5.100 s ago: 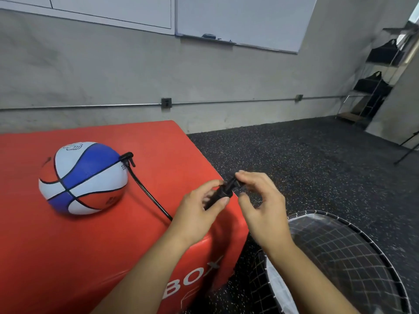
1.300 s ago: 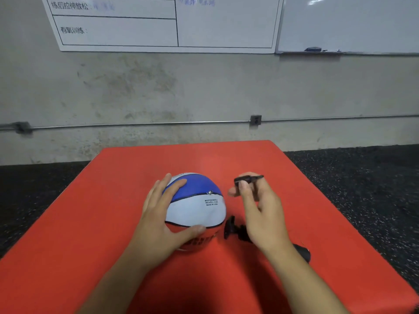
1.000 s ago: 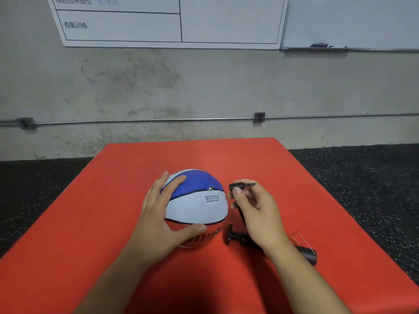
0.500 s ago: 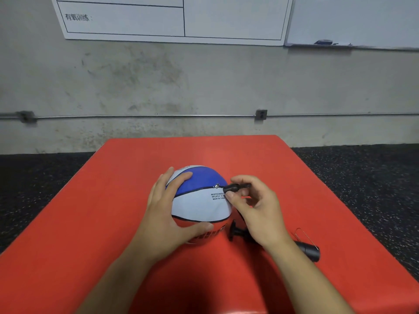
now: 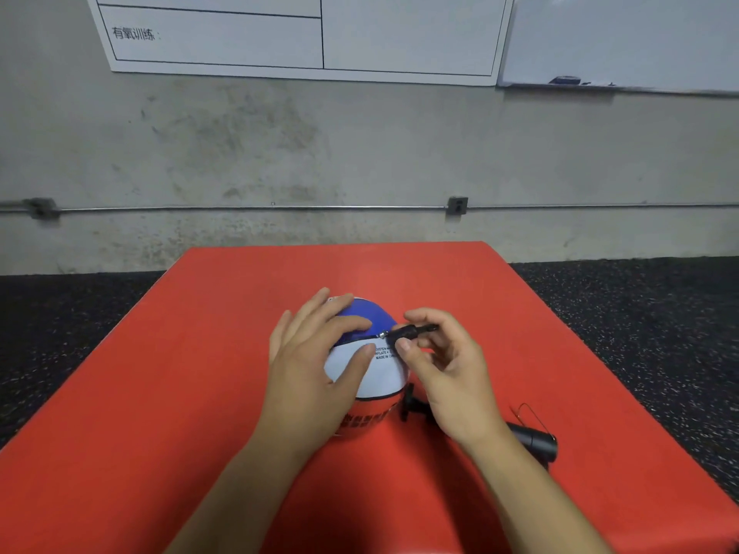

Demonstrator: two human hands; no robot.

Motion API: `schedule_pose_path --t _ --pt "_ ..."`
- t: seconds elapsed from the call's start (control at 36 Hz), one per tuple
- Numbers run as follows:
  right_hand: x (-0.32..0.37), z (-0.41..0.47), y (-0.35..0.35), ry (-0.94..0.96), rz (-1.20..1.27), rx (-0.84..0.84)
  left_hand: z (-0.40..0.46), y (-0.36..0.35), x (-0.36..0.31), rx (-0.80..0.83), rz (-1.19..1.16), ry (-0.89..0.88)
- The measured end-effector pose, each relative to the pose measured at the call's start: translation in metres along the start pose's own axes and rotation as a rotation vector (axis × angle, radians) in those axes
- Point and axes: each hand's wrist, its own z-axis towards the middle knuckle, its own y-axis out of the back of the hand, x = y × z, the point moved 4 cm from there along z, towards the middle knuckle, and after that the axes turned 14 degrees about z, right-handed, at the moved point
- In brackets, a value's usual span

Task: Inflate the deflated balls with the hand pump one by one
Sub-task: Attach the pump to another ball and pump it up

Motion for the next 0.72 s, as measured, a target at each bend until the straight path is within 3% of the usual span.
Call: schedule_pose_path --t 0.72 --pt "-0.003 -0.007 -0.023 -0.032 0.116 0.03 0.004 0.003 -0.002 -0.094 -0.058 0.023"
